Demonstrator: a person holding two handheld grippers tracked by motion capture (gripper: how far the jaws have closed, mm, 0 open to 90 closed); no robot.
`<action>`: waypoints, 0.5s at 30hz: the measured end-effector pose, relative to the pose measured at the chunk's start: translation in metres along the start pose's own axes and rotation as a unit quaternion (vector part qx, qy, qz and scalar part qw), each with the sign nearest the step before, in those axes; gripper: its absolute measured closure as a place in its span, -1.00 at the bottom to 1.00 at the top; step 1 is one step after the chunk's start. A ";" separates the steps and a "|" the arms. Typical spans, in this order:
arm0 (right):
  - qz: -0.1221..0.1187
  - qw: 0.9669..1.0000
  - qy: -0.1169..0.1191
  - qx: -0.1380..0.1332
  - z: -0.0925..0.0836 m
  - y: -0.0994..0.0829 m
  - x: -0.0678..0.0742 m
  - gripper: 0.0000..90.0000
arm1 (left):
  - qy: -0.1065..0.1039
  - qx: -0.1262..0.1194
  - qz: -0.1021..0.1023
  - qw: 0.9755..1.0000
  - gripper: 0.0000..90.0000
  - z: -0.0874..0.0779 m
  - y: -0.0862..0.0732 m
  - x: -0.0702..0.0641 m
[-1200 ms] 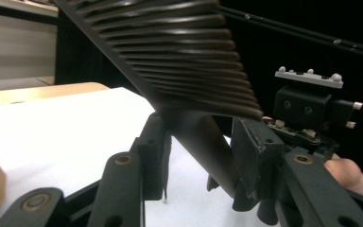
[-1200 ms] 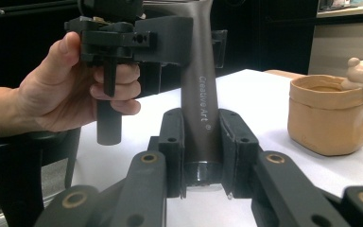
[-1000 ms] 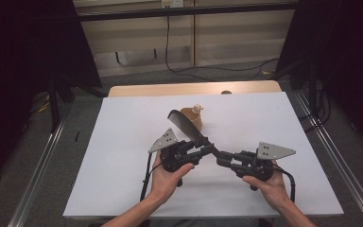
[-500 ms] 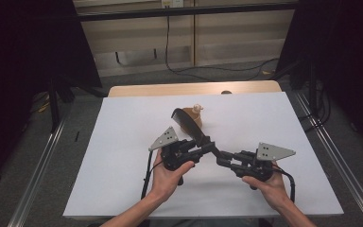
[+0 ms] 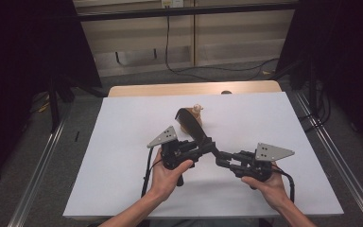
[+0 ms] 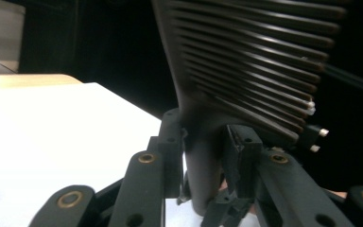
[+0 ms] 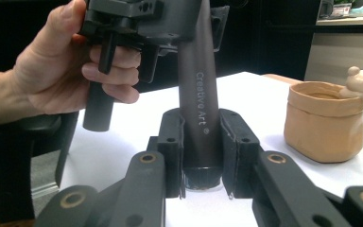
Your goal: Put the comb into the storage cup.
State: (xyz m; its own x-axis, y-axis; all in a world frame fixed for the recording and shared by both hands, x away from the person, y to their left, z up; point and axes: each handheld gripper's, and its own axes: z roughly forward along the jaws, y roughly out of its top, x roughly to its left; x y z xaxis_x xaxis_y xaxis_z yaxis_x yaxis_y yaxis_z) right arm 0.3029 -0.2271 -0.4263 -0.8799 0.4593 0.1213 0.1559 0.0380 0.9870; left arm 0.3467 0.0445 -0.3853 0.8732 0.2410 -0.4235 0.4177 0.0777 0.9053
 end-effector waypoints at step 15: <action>-0.010 1.000 -0.008 0.007 0.001 0.002 0.001 0.32 | 0.008 0.004 -0.004 1.000 0.62 -0.002 0.000 0.000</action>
State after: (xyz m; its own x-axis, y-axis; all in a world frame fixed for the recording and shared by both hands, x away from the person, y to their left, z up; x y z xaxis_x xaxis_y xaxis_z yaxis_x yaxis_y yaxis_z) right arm 0.3026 -0.2254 -0.4244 -0.8760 0.4719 0.0998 0.1451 0.0604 0.9876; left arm 0.3464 0.0462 -0.3850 0.8654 0.2567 -0.4302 0.4268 0.0719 0.9015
